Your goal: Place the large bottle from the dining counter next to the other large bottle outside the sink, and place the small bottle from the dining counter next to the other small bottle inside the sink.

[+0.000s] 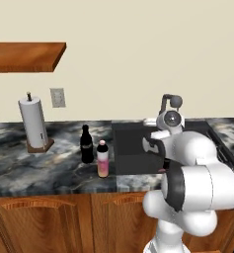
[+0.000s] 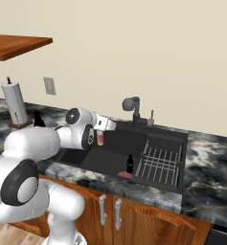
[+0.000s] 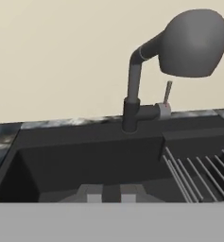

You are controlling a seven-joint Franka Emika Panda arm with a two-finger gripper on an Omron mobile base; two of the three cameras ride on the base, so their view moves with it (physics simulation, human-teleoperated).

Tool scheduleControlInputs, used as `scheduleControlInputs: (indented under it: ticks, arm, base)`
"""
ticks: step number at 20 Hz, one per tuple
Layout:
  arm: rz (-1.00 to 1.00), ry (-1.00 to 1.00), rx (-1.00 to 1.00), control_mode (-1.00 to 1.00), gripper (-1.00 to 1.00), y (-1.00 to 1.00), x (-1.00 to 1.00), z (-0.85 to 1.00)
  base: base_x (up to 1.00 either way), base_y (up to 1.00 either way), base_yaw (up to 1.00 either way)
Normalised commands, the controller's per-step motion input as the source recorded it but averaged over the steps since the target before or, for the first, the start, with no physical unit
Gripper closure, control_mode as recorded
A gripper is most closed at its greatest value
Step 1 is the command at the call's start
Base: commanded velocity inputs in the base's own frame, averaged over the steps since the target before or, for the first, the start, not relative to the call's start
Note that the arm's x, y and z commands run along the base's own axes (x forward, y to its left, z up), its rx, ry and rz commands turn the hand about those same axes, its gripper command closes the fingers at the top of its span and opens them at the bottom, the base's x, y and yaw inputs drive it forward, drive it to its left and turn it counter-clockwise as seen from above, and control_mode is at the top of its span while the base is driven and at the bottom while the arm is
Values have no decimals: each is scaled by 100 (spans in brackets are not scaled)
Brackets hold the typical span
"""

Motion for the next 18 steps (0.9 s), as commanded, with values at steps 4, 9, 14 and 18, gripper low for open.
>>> scheduleControlInputs:
  ticks: [4, 9, 14, 18]
  arm:
    - [0, -1, 0, -100, 100, 3, 1, -40]
    - [0, -7, -4, -100, 100, 0, 0, -34]
    - [0, -9, -1, -100, 100, 0, 0, -29]
    - [0, -3, 0, -100, 100, 0, 7, -38]
  base:
    - [0, 0, 0]
    - [0, 0, 0]
    - [0, 0, 0]
    - [0, 0, 0]
